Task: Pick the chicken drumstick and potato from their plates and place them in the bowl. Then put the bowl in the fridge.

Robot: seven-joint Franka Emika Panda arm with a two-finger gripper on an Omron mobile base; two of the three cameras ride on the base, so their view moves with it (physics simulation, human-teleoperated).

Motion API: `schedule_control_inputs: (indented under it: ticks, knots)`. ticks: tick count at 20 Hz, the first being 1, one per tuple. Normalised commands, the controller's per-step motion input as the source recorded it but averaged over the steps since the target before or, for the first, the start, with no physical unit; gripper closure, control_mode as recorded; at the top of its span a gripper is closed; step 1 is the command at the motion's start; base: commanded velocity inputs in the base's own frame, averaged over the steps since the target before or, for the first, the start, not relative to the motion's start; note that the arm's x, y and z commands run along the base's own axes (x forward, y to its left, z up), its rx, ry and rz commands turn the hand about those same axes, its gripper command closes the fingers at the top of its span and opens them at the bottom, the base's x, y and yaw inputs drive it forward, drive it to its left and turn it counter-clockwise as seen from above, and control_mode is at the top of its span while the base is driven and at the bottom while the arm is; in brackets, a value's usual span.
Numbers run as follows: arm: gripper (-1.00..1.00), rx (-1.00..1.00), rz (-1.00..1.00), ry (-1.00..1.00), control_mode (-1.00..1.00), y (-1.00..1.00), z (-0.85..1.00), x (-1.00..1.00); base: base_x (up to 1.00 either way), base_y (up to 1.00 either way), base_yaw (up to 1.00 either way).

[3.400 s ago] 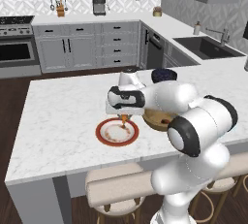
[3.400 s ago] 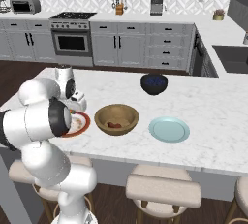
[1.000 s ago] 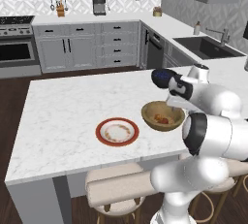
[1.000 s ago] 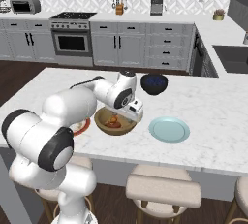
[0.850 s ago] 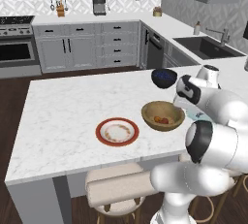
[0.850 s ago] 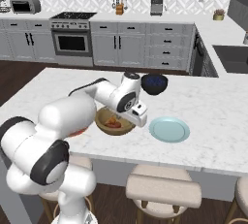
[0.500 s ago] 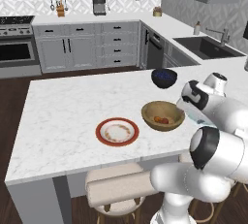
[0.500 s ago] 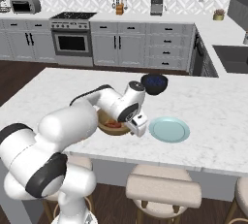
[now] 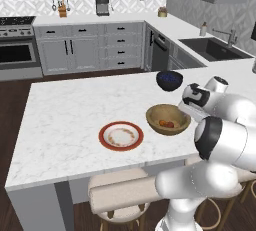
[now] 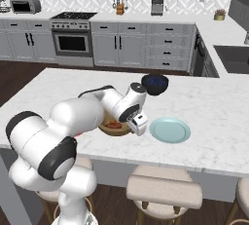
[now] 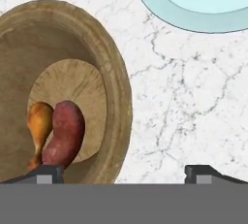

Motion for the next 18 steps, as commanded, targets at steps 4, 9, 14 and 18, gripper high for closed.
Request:
schedule_control_inputs:
  ticks: [4, 9, 14, 18]
  knots:
    - [-1.00, 0.00, 0.00, 0.01, -1.00, 0.00, -0.27, 0.16, 0.00, 0.00, 0.00]
    - [-1.00, 0.00, 0.00, 0.01, -1.00, 0.01, -0.24, 0.21, 0.00, 0.00, 0.00]
    - [-1.00, 0.00, 0.00, 0.01, -1.00, 0.15, -0.23, 0.05, 0.00, 0.00, 0.00]
    - [1.00, 0.00, 0.00, 0.03, -1.00, 0.27, -0.32, 0.21, 0.00, 0.00, 0.00]
